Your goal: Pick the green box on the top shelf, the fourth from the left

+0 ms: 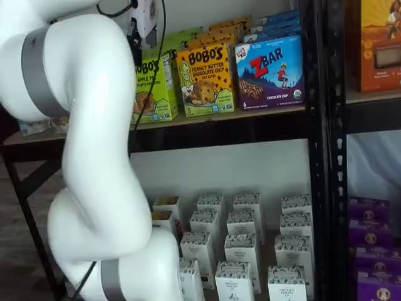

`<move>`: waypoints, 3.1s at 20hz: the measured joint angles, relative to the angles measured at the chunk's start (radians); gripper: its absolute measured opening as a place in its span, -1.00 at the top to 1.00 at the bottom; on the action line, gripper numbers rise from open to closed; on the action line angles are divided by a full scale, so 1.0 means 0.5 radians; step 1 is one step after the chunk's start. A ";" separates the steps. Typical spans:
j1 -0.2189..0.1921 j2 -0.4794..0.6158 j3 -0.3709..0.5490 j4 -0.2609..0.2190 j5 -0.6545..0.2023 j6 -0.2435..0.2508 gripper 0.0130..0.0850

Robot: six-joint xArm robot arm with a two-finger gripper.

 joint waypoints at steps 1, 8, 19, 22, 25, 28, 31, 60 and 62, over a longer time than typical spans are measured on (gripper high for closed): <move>-0.003 0.008 -0.004 -0.004 -0.004 -0.005 -1.00; -0.036 0.111 -0.094 -0.010 0.041 -0.044 -1.00; -0.023 0.235 -0.196 -0.047 0.072 -0.046 -1.00; -0.015 0.284 -0.254 -0.065 0.113 -0.039 -1.00; -0.009 0.315 -0.287 -0.085 0.134 -0.035 -1.00; 0.000 0.335 -0.306 -0.108 0.147 -0.030 -1.00; 0.008 0.356 -0.326 -0.124 0.163 -0.026 -1.00; 0.066 0.514 -0.455 -0.298 0.271 -0.001 -1.00; 0.070 0.521 -0.459 -0.299 0.276 0.002 -1.00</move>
